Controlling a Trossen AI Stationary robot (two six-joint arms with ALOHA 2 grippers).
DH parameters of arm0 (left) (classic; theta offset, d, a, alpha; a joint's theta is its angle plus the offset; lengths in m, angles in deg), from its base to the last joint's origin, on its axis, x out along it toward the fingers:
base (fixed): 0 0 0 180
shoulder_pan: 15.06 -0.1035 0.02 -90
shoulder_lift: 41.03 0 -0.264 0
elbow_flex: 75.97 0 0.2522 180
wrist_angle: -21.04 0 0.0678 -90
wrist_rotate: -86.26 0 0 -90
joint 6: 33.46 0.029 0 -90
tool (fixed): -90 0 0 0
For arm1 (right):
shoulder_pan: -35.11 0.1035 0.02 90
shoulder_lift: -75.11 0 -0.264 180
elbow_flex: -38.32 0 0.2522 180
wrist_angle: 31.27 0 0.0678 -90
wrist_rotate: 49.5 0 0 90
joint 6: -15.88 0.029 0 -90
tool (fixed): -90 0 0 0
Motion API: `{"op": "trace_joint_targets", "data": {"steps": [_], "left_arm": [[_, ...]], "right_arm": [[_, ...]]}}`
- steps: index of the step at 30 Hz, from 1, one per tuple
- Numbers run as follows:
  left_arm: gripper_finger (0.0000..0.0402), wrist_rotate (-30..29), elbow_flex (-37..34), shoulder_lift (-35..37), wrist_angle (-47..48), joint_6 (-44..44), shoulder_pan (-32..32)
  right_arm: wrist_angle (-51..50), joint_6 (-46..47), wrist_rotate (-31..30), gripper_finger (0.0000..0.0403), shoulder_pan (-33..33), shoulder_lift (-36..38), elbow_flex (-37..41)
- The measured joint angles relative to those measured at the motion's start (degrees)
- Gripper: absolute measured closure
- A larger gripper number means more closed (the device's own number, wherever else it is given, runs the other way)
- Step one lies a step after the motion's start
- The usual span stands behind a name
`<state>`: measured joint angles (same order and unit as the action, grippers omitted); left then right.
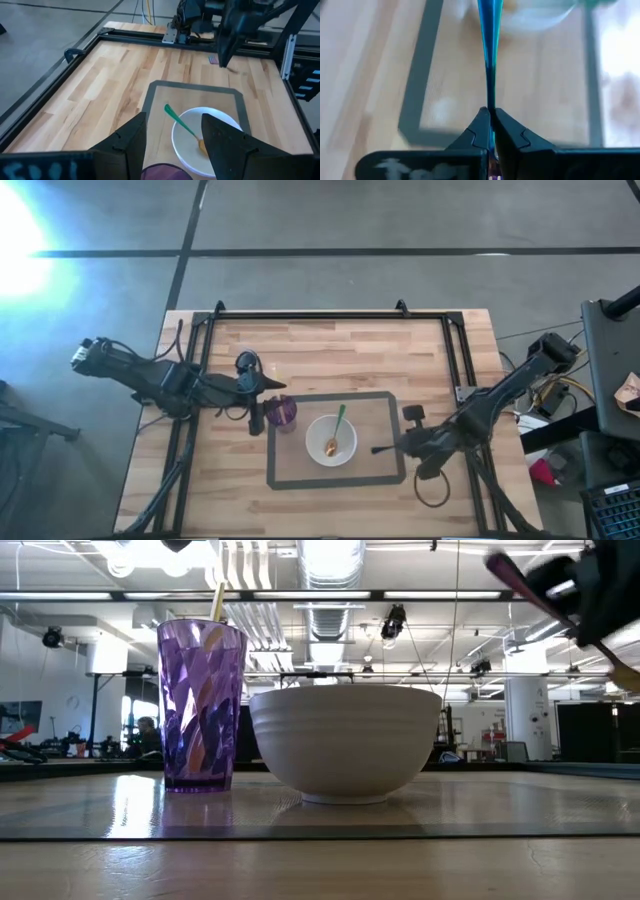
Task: Pick & Place Utensil
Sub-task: Put the blue fork into the white bowl
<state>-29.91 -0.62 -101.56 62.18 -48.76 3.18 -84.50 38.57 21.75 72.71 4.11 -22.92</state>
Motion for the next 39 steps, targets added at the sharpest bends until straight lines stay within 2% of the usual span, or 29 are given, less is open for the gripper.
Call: {"op": "trace_joint_targets", "data": {"steps": [9, 18, 29, 32, 39], "left_arm": [[0.022, -0.88, 0.0, -3.94, -2.85, -0.18, 0.0], [0.022, -0.92, 0.0, -8.08, -7.24, 0.32, 0.0], [0.022, -0.93, 0.0, -14.11, -19.47, 5.36, 0.0], [0.022, -0.94, 0.0, -15.29, -22.93, 7.35, 0.0], [0.022, -0.95, 0.01, -17.57, -29.54, 9.75, 0.0]], "right_arm": [[7.3, -1.96, -10.74, 0.0394, -0.02, 6.2, -0.08], [10.47, -3.19, -22.05, 0.0394, -0.02, 7.23, -0.07], [24.44, -12.91, -41.59, 0.0394, -0.2, 7.11, -0.08], [27.83, -14.72, -44.42, 0.0394, -0.28, 7.09, -0.04], [29.88, -13.71, -45.93, 0.0394, -1.3, 7.05, 0.34]]}}
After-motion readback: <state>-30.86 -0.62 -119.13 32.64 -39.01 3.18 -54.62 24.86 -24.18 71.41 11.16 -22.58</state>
